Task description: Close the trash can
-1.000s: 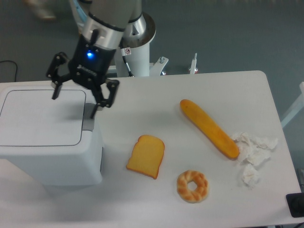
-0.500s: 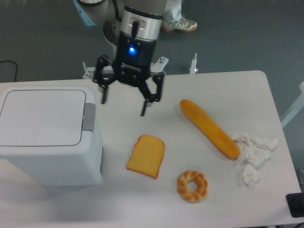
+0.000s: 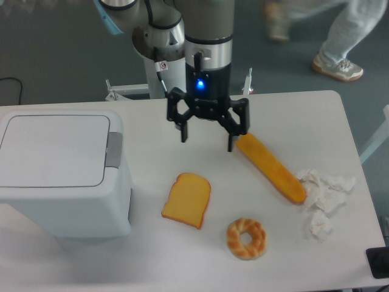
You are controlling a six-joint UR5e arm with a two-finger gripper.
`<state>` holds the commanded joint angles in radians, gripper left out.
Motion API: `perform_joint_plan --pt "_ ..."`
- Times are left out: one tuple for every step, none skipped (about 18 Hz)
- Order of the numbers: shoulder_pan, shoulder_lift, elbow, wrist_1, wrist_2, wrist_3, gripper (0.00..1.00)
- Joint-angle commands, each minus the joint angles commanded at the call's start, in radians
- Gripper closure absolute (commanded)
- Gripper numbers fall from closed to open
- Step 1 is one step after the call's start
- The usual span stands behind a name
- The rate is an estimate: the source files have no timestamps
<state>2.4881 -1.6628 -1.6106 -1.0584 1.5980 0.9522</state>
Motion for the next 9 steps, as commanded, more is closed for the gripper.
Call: perform_joint_plan --pt "0.002 0.0 -0.009 -0.002 0.028 0.025 0.0" --pt "0.009 0.0 -0.021 0.0 0.039 0.039 0.0" --pt "0.024 0.0 -0.028 0.0 0.04 0.04 0.0" --pt "0.044 0.0 -0.028 -0.002 0.04 0.042 0.0" --pt "0.057 0.002 -0.031 -0.002 0.042 0.04 0.0" --pt "0.063 0.005 -0.038 -0.002 0.043 0.04 0.0" --pt "0.083 0.008 -0.046 -0.003 0.048 0.042 0.0" --pt "0.104 0.009 -0.055 -0.005 0.046 0.048 0.0" --pt "0.127 0.014 -0.061 -0.008 0.046 0.065 0.0"
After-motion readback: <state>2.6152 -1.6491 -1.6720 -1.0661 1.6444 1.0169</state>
